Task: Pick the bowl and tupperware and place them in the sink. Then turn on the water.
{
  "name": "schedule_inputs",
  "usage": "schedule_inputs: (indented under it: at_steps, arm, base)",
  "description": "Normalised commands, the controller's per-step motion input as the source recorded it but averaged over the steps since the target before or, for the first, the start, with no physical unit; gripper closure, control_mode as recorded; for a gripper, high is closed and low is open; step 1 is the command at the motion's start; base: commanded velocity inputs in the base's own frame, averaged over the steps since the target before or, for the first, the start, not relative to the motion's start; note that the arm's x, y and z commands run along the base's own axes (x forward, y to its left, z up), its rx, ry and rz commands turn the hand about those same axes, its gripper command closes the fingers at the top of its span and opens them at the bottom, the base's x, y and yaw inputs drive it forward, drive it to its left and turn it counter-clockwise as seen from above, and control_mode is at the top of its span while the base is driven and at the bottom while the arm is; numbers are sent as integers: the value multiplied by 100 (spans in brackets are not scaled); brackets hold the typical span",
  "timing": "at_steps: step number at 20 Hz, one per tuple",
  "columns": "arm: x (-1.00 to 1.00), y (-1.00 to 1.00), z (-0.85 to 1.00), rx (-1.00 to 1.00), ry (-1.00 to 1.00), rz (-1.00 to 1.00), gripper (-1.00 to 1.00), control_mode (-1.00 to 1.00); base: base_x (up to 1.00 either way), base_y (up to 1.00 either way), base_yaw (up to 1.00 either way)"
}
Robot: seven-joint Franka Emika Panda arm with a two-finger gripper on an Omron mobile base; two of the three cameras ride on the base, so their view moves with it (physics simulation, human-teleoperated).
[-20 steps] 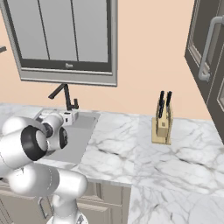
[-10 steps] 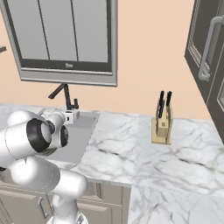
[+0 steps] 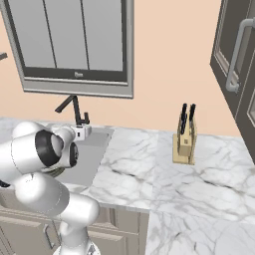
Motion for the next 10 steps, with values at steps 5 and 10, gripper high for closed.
schedule_inputs:
  at_steps: [5, 10]
  arm:
    - [11, -2, -11, 0, -1, 0, -100, -100]
    - [15, 0, -12, 0, -1, 0, -100, -100]
  base:
    - [0, 0, 0]
    - [0, 0, 0]
